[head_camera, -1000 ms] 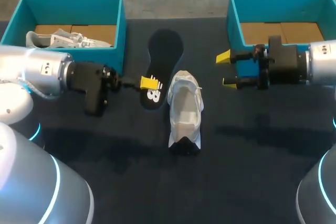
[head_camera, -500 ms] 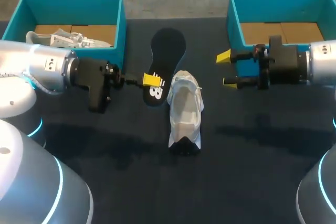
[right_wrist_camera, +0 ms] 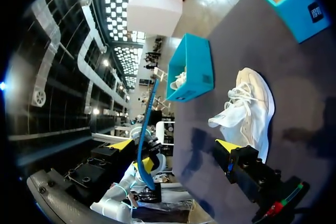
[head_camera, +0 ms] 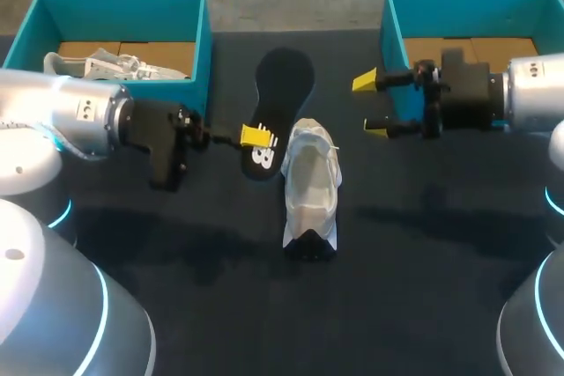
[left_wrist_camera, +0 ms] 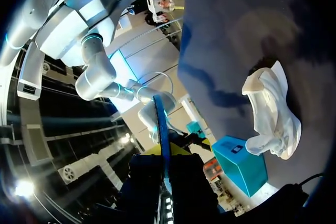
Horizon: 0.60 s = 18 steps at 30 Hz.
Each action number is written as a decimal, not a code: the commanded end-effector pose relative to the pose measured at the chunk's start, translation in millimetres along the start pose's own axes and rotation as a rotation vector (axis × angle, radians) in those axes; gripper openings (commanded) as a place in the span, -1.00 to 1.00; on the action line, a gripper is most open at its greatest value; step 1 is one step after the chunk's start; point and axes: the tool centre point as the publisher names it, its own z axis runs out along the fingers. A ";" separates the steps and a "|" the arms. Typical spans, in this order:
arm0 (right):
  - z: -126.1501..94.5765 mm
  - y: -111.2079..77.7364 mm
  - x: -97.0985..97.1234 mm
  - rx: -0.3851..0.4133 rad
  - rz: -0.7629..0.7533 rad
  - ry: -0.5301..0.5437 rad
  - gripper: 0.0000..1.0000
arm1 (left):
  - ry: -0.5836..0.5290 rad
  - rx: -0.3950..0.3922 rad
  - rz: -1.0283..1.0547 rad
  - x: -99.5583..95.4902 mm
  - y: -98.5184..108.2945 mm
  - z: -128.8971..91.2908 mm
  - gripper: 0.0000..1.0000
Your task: Take the shoe out of the shoebox, open the shoe tongue, remove and reinsert the insole, then place the shoe into the shoebox
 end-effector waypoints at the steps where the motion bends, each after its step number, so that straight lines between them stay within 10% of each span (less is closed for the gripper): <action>1: 10.5 4.3 4.6 0.010 -0.006 0.004 1.00 | -0.027 -0.001 0.026 10.5 0.5 6.9 -1.00; 18: 34.3 4.7 18.8 0.061 -0.012 0.049 1.00 | -0.025 -0.017 0.042 32.5 -9.8 25.6 -1.00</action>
